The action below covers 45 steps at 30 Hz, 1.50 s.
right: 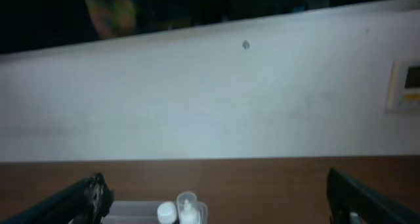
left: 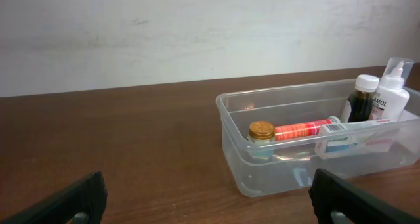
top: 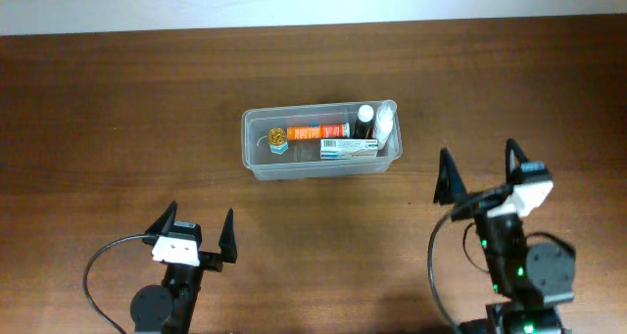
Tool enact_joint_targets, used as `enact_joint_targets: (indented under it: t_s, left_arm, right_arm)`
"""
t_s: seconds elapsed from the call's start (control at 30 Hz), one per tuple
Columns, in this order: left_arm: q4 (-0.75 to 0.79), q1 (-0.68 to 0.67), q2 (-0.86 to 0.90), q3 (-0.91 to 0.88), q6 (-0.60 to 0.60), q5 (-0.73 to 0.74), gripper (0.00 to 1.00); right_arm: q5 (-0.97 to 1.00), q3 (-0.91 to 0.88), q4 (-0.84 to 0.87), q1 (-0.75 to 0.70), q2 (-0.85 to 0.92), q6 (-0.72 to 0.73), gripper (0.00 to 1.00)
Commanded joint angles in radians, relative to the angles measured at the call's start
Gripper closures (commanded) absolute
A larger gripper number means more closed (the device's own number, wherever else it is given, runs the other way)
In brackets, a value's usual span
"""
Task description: Pack container
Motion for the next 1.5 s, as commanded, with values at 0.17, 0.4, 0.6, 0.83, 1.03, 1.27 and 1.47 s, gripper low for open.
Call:
enact_joint_targets:
  t_s: [0.17, 0.4, 0.6, 0.83, 1.03, 1.27, 1.47]
  left_arm:
    - [0.002, 0.005, -0.010, -0.008, 0.019, 0.008, 0.01]
    - [0.002, 0.005, -0.010, -0.008, 0.019, 0.008, 0.00]
    - [0.002, 0.005, -0.010, -0.008, 0.019, 0.008, 0.01]
    - [0.002, 0.005, -0.010, -0.008, 0.019, 0.008, 0.01]
    - [0.002, 0.005, -0.010, -0.008, 0.019, 0.008, 0.00]
    - [0.002, 0.005, -0.010, -0.008, 0.019, 0.008, 0.01]
    - [0.002, 0.005, -0.010, -0.008, 0.019, 0.008, 0.01]
  right_arm:
    - [-0.020, -0.212, 0.016, 0.008, -0.194, -0.007, 0.02]
    - [-0.020, -0.328, 0.016, 0.004, -0.290, -0.007, 0.02]
    - [-0.019, -0.369, -0.030, 0.001, -0.359, -0.008, 0.02]
    - [-0.020, -0.369, -0.143, -0.066, -0.438, -0.007, 0.02]
    - [-0.020, -0.369, -0.235, -0.078, -0.437, -0.007, 0.02]
    - [-0.020, -0.369, -0.254, -0.078, -0.437, -0.015, 0.02]
    - [-0.020, -0.369, -0.253, -0.078, -0.437, -0.015, 0.02]
